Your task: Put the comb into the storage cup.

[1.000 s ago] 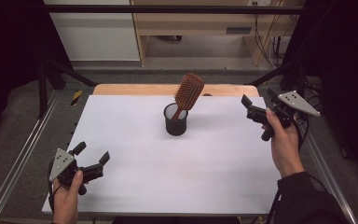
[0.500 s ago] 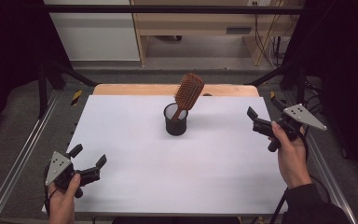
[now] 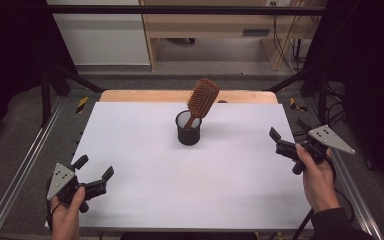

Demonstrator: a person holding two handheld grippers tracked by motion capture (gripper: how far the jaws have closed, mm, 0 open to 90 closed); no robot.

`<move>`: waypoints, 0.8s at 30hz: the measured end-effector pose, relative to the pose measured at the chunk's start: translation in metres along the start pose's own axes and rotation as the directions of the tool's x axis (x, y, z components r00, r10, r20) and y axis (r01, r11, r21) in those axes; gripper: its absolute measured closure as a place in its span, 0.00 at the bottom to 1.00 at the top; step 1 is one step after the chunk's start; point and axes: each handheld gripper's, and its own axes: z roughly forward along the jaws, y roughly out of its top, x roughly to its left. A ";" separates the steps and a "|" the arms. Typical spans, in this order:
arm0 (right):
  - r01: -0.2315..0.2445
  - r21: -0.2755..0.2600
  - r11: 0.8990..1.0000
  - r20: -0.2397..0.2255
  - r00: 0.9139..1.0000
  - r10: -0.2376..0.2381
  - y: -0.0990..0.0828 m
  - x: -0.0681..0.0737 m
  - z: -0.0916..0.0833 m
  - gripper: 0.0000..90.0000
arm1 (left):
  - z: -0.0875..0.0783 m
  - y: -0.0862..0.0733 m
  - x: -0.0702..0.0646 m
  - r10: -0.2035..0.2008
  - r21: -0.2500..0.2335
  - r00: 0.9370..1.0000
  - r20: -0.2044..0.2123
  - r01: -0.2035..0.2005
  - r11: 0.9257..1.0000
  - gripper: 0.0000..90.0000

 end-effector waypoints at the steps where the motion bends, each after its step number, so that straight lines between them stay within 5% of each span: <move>1: -0.003 0.001 1.000 0.000 1.000 0.003 -0.001 0.000 -0.001 0.03 | 0.000 0.000 0.000 0.002 0.001 1.000 0.001 -0.002 1.000 0.03; 24: 0.000 0.096 0.995 -0.008 1.000 0.000 -0.053 0.001 -0.018 0.04 | 0.001 0.000 -0.002 0.006 -0.001 1.000 0.012 -0.006 1.000 0.03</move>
